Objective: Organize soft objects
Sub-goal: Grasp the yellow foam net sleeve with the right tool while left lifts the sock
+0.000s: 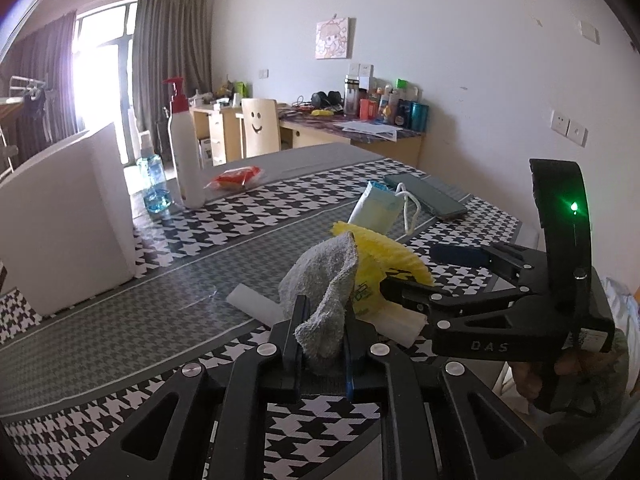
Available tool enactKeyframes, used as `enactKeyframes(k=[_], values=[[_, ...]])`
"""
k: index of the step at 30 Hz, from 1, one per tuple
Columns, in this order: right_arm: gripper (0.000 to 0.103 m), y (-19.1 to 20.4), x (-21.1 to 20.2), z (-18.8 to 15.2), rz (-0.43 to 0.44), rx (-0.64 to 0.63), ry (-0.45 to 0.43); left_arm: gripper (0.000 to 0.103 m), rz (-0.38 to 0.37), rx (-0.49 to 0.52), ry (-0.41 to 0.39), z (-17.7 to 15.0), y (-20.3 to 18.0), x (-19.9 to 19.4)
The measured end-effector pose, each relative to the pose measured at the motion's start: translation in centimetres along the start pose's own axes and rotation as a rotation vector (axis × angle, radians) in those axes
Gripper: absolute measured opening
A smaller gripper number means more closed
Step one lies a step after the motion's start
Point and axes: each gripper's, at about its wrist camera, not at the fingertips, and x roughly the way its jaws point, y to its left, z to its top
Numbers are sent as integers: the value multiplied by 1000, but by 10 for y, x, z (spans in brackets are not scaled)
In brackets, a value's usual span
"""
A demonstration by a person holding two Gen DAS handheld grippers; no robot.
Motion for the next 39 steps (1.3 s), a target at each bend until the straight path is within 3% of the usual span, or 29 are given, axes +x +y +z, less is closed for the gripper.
enactKeyframes(k=[8, 10, 12, 18, 28, 39], values=[[59, -2, 5, 6, -18, -6, 15, 15, 2, -19, 16, -2, 7, 4], [51, -1, 9, 5, -19, -17, 33, 15, -3, -23, 18, -2, 7, 6], [35, -1, 11, 5, -14, -15, 43, 15, -1, -25, 15, -1, 8, 5], [15, 0, -6, 7, 4, 1, 18, 15, -13, -37, -2, 1, 12, 2], [13, 4, -26, 13, 6, 10, -16, 13, -49, -35, -43, 11, 9, -15], [13, 19, -39, 20, 29, -20, -48, 12, -3, -20, -115, 27, 11, -37]])
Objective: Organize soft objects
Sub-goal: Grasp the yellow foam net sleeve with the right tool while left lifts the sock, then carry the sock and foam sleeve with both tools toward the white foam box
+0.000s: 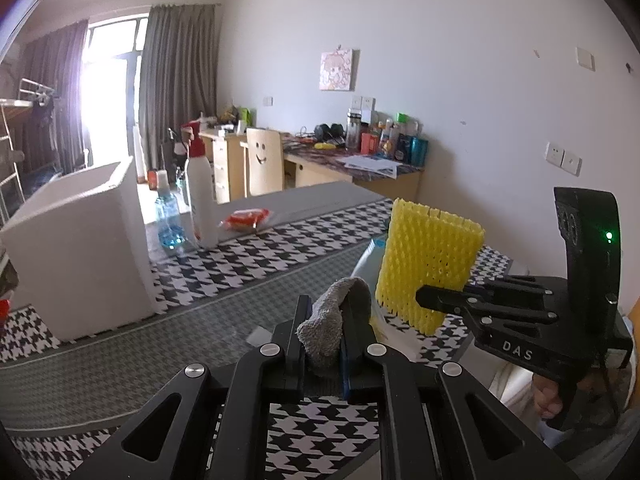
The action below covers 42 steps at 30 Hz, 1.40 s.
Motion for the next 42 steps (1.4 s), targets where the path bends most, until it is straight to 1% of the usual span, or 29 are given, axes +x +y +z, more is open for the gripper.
enactKeyframes(k=[12, 18, 25, 29, 37, 42], values=[[13, 13, 1, 8, 45, -14, -13, 12, 74, -22, -10, 7, 11, -11], [13, 20, 3, 13, 71, -30, -20, 12, 129, -13, -42, 10, 14, -18], [13, 24, 7, 18, 88, -39, -21, 12, 146, -45, -51, 14, 22, -24], [13, 28, 5, 21, 94, -47, -29, 12, 132, -61, -45, 16, 28, -22], [13, 30, 7, 28, 103, -50, -42, 12, 164, -59, -53, 28, 35, -20], [13, 35, 7, 37, 111, -59, -56, 12, 201, -56, -67, 38, 39, -18]])
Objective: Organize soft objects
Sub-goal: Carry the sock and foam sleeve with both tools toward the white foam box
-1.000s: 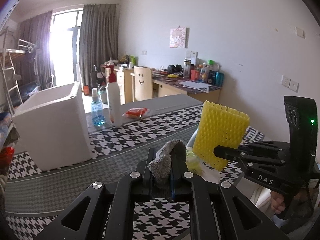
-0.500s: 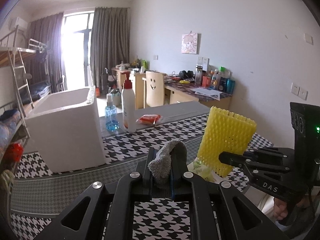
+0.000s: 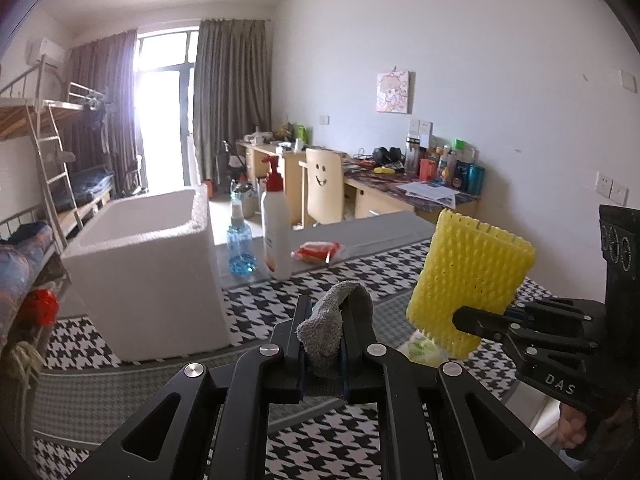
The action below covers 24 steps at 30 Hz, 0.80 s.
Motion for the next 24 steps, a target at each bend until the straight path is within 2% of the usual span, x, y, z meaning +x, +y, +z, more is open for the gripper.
enactKeyframes(k=[14, 24], values=[[13, 6, 5, 26, 19, -25, -37, 12, 75, 15, -31, 26, 6, 11], [13, 13, 8, 44, 29, -49, -49, 12, 78, 19, -53, 46, 11, 13]])
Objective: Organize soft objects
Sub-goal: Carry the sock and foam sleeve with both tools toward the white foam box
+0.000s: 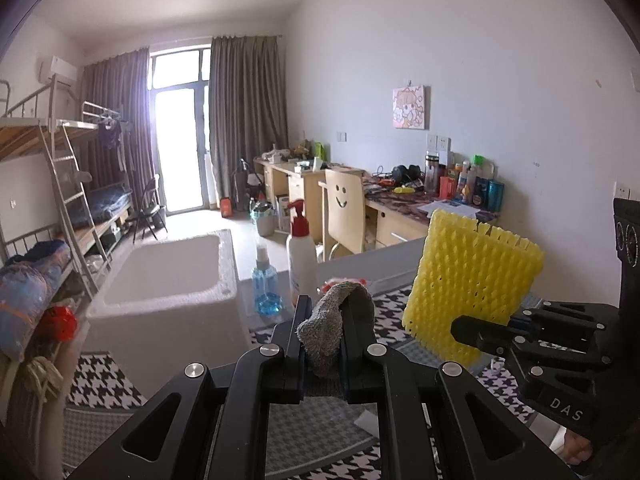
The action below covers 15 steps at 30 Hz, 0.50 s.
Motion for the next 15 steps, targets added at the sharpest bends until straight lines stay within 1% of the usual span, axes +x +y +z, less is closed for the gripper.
enactKeyframes(k=[9, 15], values=[[13, 6, 0, 27, 3, -20, -28, 12, 21, 2, -35, 19, 8, -4], [13, 13, 1, 37, 11, -36, -36, 12, 44, 7, -53, 26, 12, -5]])
